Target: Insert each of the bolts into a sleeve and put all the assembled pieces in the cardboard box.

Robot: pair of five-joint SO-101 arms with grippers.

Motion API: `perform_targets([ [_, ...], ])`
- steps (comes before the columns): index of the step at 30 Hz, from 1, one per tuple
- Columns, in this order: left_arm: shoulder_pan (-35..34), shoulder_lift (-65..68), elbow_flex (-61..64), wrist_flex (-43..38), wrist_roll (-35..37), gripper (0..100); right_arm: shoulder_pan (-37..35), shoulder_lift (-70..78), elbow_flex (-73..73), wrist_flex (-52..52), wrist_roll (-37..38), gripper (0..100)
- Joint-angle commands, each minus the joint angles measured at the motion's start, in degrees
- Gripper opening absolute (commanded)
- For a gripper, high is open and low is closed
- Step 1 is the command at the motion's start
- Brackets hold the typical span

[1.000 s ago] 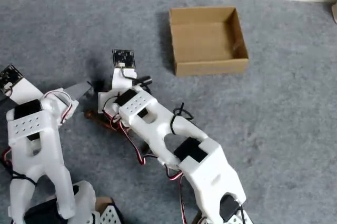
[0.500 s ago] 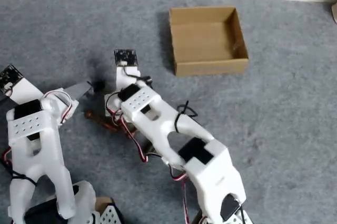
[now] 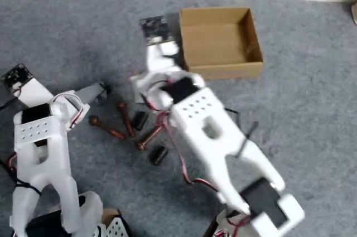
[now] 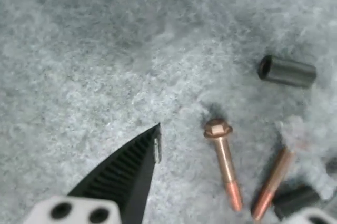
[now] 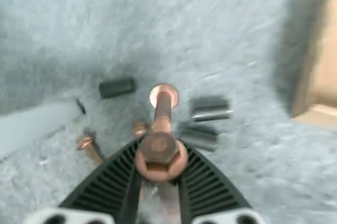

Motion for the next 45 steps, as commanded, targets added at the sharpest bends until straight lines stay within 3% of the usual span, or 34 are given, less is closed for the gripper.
perform_targets([
  [1, 4.4, -1.2, 0.1, -1.1, -4.7, 49, 3.8, -11.4, 2.7, 0.0, 1.7, 0.4],
  [12, 5.9, -1.2, 0.4, -1.1, -5.5, 49, 5.7, -38.8, 31.5, 0.0, 2.1, 0.4],
  [16, 5.9, -1.2, 0.7, -1.1, -5.5, 49, 10.8, -48.0, 45.8, 0.0, 3.2, 0.4],
  [22, 5.9, -1.2, 0.7, -1.1, -5.5, 49, 19.5, -60.7, 65.1, 0.0, 14.9, 0.4],
  [25, 5.9, -1.2, 0.7, -1.1, -5.5, 49, 25.8, -65.6, 71.9, 0.0, 17.1, 0.5],
  [29, 5.9, -1.2, 0.7, -1.1, -5.5, 49, 31.2, -68.6, 76.6, 0.5, 17.8, 11.8],
  [33, 5.9, -1.2, 0.8, -1.1, -5.5, 49, 32.8, -68.6, 77.9, 0.5, 21.0, 25.5],
  [39, 5.9, -1.2, 0.8, -1.0, -5.5, 49, 33.6, -68.6, 77.5, 0.5, 22.5, 25.5],
  [45, 6.1, -1.2, 0.8, -1.0, -5.5, 49, 24.6, -68.5, 77.4, 0.5, 22.6, 22.8],
])
